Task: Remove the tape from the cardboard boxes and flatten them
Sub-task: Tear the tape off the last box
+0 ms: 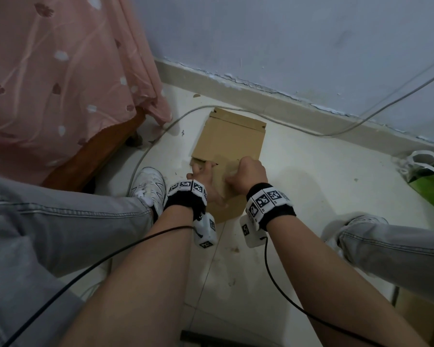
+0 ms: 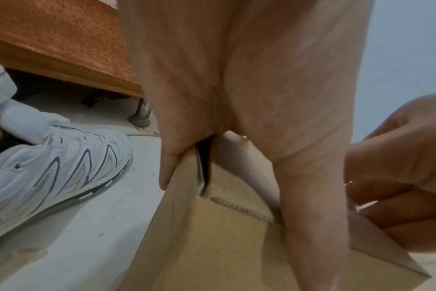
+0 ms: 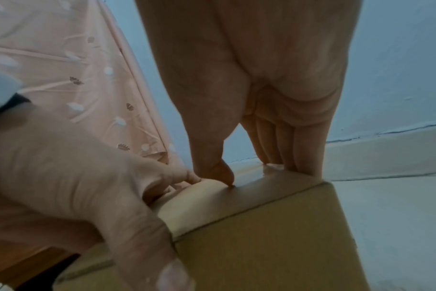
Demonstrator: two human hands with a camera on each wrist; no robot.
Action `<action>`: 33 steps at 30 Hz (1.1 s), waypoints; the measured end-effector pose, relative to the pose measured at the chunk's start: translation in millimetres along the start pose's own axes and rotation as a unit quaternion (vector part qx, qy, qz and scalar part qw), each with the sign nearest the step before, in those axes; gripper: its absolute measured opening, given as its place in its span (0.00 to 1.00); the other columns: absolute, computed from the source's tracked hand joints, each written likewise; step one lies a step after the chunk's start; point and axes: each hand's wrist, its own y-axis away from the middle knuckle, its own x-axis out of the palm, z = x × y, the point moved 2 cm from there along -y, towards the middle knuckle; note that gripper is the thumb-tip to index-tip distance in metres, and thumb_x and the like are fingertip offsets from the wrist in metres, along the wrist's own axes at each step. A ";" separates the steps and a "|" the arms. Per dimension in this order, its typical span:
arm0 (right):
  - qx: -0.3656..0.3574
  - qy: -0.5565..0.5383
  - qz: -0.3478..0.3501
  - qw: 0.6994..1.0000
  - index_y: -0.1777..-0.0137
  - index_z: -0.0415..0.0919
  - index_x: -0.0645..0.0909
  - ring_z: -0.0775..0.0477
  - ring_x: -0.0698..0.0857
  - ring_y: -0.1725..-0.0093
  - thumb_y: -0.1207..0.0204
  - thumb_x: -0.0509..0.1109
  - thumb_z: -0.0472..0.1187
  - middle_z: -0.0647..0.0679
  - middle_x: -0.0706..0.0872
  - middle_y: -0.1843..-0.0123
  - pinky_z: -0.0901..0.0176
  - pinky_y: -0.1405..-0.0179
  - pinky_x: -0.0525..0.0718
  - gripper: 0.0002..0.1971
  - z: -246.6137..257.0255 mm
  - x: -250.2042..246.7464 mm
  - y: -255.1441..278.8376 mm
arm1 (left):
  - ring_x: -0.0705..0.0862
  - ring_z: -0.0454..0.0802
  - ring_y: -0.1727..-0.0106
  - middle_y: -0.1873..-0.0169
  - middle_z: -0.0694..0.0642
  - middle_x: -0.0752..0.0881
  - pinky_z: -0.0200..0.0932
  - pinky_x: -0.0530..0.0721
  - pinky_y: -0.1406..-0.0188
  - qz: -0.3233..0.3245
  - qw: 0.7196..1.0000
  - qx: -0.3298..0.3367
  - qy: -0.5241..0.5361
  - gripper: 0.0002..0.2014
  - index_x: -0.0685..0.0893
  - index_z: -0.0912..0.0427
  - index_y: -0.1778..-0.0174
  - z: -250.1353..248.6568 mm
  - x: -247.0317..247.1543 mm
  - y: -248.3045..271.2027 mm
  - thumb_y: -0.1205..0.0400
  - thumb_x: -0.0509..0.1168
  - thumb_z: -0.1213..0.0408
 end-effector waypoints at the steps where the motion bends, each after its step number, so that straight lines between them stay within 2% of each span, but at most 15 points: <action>1: -0.001 0.006 -0.003 1.000 0.63 0.42 0.71 0.41 0.81 0.59 0.28 0.74 0.43 0.43 0.81 0.58 0.55 0.62 0.80 0.13 1.3 0.7 -0.3 | 0.65 0.69 0.26 0.26 0.62 0.57 0.65 0.76 0.31 0.000 1.000 0.000 0.000 0.57 0.54 0.44 0.21 0.2 -0.1 -0.2 0.40 0.85 0.49; 4: -0.001 0.019 -0.012 1.000 0.65 0.41 0.70 0.39 0.84 0.57 0.27 0.72 0.40 0.41 0.83 0.57 0.53 0.61 0.83 0.12 3.5 2.5 1.4 | 0.65 0.69 0.26 0.26 0.62 0.58 0.64 0.75 0.30 -0.002 1.000 0.000 0.004 0.56 0.55 0.45 0.21 1.1 -0.2 -0.1 0.38 0.84 0.51; 8: -0.002 0.034 -0.029 0.999 0.55 0.37 0.75 0.34 0.83 0.50 0.23 0.64 0.33 0.38 0.83 0.51 0.51 0.56 0.80 0.01 -6.2 1.0 1.5 | 0.65 0.68 0.27 0.29 0.60 0.59 0.65 0.76 0.31 0.001 1.000 0.005 0.003 0.57 0.55 0.43 0.22 1.5 0.9 -0.2 0.41 0.85 0.49; 11: 0.010 -0.022 0.002 1.000 0.59 0.39 0.75 0.40 0.83 0.57 0.25 0.70 0.42 0.44 0.80 0.61 0.55 0.61 0.80 0.08 -6.0 -1.3 0.7 | 0.65 0.68 0.27 0.29 0.59 0.59 0.66 0.76 0.31 0.001 1.000 0.002 0.004 0.58 0.55 0.43 0.22 1.9 0.0 -0.6 0.42 0.86 0.49; 13: 0.006 -0.028 0.022 0.999 0.58 0.40 0.75 0.42 0.81 0.59 0.27 0.73 0.46 0.46 0.79 0.61 0.56 0.62 0.79 0.12 -2.9 -1.0 1.5 | 0.66 0.68 0.27 0.29 0.60 0.60 0.66 0.77 0.32 -0.001 1.000 0.003 0.004 0.58 0.55 0.43 0.23 1.8 -0.4 -1.7 0.43 0.86 0.49; 18: -0.002 0.009 -0.011 1.000 0.60 0.40 0.73 0.40 0.80 0.59 0.26 0.71 0.43 0.42 0.81 0.57 0.55 0.61 0.78 0.10 -0.7 4.3 1.1 | 0.66 0.68 0.28 0.29 0.60 0.60 0.65 0.77 0.32 -0.002 1.000 -0.001 0.000 0.56 0.55 0.43 0.22 1.3 0.3 -1.8 0.40 0.84 0.52; 21: 0.003 0.013 -0.016 1.000 0.65 0.41 0.70 0.39 0.79 0.59 0.24 0.69 0.39 0.41 0.80 0.58 0.54 0.61 0.78 0.12 -4.3 0.8 -1.5 | 0.66 0.68 0.28 0.30 0.59 0.60 0.66 0.76 0.32 -0.007 1.000 0.005 0.007 0.57 0.56 0.42 0.23 1.6 1.2 -2.4 0.42 0.85 0.50; 22: 0.007 0.003 -0.002 1.000 0.64 0.41 0.71 0.39 0.80 0.58 0.25 0.69 0.40 0.42 0.80 0.58 0.54 0.61 0.78 0.10 -6.0 -1.0 -3.3 | 0.66 0.68 0.28 0.30 0.59 0.60 0.66 0.77 0.32 -0.007 1.000 0.006 0.009 0.58 0.56 0.42 0.23 2.0 1.2 -2.2 0.43 0.86 0.50; 24: 0.020 -0.031 0.035 0.999 0.56 0.39 0.78 0.40 0.82 0.55 0.26 0.72 0.43 0.43 0.81 0.55 0.55 0.61 0.79 0.08 -9.5 -3.4 -5.6 | 0.67 0.67 0.29 0.31 0.58 0.61 0.66 0.78 0.33 -0.007 1.000 0.004 0.011 0.58 0.56 0.42 0.23 2.5 1.0 -2.0 0.44 0.86 0.49; 26: 0.023 -0.048 0.051 0.997 0.49 0.39 0.79 0.42 0.83 0.54 0.29 0.76 0.47 0.44 0.82 0.52 0.56 0.61 0.80 0.15 -11.8 -3.8 -6.4 | 0.67 0.67 0.29 0.32 0.58 0.61 0.66 0.78 0.33 -0.010 1.000 0.004 0.013 0.58 0.56 0.42 0.23 2.0 0.6 -1.9 0.44 0.86 0.49; 28: 0.015 -0.041 0.045 0.998 0.49 0.39 0.79 0.43 0.84 0.54 0.31 0.78 0.49 0.45 0.83 0.52 0.56 0.61 0.80 0.18 -11.9 -3.0 -6.2 | 0.67 0.67 0.29 0.32 0.58 0.61 0.66 0.78 0.33 -0.006 1.000 0.005 0.016 0.58 0.56 0.42 0.23 1.5 0.5 -1.6 0.44 0.86 0.49; 31: 0.004 -0.023 0.033 0.999 0.51 0.38 0.80 0.41 0.84 0.53 0.30 0.77 0.46 0.43 0.83 0.53 0.54 0.59 0.83 0.15 -10.9 -3.2 -5.8 | 0.68 0.67 0.30 0.33 0.58 0.61 0.66 0.78 0.34 -0.003 1.000 0.003 0.011 0.57 0.56 0.42 0.24 2.2 0.4 -1.0 0.44 0.86 0.49; 33: 0.011 -0.031 0.022 0.999 0.45 0.37 0.82 0.39 0.85 0.49 0.27 0.74 0.42 0.41 0.84 0.48 0.51 0.51 0.86 0.13 -15.2 -6.0 -7.9 | 0.68 0.68 0.30 0.34 0.58 0.61 0.66 0.78 0.34 -0.005 1.000 0.006 0.006 0.57 0.56 0.43 0.25 1.9 0.6 -1.2 0.44 0.85 0.48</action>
